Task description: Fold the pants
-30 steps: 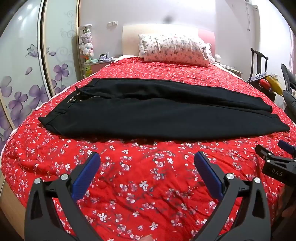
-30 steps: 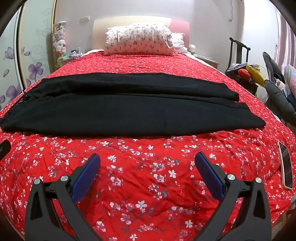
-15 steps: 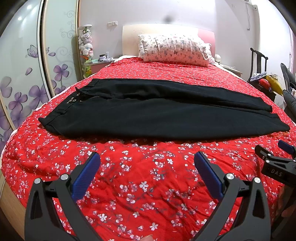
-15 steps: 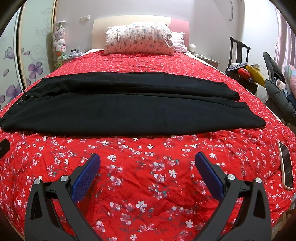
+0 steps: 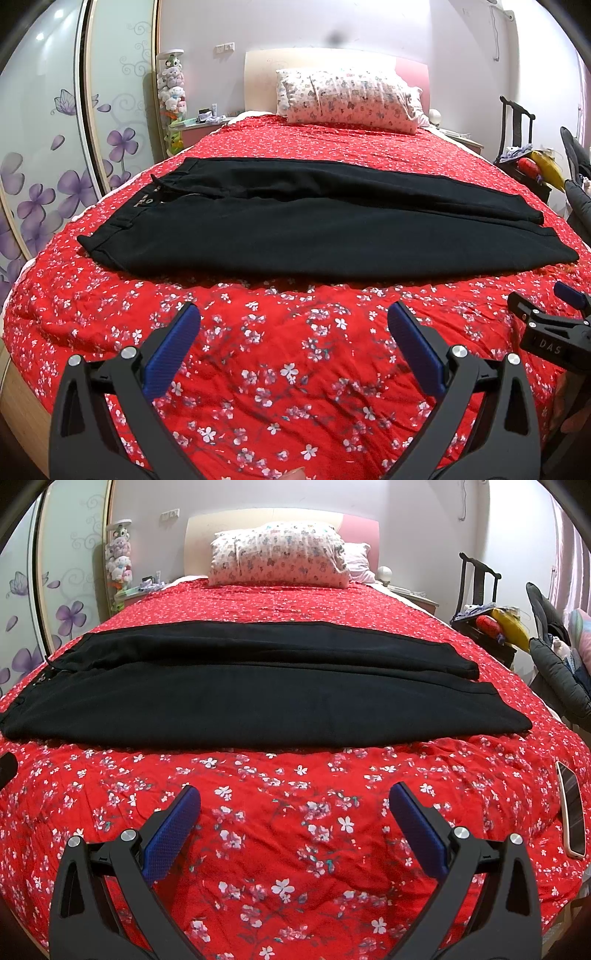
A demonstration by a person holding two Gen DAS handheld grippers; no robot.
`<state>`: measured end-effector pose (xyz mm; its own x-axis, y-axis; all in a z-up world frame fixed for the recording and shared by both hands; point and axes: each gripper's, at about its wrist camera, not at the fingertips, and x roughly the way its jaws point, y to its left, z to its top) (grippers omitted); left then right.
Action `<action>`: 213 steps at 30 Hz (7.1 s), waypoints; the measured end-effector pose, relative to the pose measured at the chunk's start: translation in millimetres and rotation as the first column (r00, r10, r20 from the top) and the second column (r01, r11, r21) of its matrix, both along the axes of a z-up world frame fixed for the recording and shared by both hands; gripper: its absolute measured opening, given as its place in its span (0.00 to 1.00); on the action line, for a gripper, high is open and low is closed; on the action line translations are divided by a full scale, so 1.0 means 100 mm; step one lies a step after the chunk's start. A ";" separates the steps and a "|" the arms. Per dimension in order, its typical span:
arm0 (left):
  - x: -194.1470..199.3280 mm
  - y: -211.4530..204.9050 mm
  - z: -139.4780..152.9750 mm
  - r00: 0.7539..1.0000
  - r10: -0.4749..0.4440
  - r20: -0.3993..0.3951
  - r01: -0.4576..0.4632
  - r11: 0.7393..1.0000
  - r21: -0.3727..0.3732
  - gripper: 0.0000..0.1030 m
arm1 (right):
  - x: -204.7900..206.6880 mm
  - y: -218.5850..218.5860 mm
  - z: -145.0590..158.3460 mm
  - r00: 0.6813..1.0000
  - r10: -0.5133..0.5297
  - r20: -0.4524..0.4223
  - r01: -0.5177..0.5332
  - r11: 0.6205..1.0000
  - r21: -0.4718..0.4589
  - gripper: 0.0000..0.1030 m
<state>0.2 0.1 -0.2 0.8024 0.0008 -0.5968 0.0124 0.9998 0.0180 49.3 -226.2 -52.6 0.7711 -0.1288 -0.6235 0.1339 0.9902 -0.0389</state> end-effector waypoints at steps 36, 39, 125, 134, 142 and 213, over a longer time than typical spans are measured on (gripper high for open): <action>0.02 0.00 -0.04 1.000 -0.002 -0.005 0.002 1.000 -0.015 0.98 | 0.01 -0.01 0.00 1.000 0.000 -0.004 0.000 1.000 0.001 0.99; 0.03 0.02 -0.05 1.000 -0.002 -0.006 0.002 1.000 -0.016 0.98 | 0.01 -0.02 0.00 1.000 0.000 -0.004 0.000 1.000 0.002 0.99; 1.16 0.15 -0.47 0.979 0.009 -0.204 -0.048 0.981 -0.186 0.98 | 0.92 -3.08 0.49 0.989 -0.148 0.022 0.125 0.900 0.419 0.13; 1.13 0.18 -0.45 0.980 -0.006 -0.197 -0.037 0.976 -0.214 0.98 | 0.59 -2.94 0.28 0.951 -0.235 -0.199 0.301 0.844 0.444 0.31; 0.88 0.38 -0.31 0.991 0.027 -0.132 -0.074 0.929 -0.361 0.98 | 0.38 -2.94 0.11 0.955 -0.238 -0.179 0.265 0.402 0.877 0.44; 3.19 1.56 0.50 0.932 0.239 -0.272 -0.353 0.766 -0.537 0.06 | 0.17 -3.03 -0.45 0.869 -0.474 0.141 0.180 0.569 0.803 0.04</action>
<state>319.0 156.4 49.7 0.6998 -0.1642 -0.6952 -0.3400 0.7793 -0.5263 66.4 -529.7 -97.5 0.9342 -0.0193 -0.3562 0.3125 0.5258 0.7911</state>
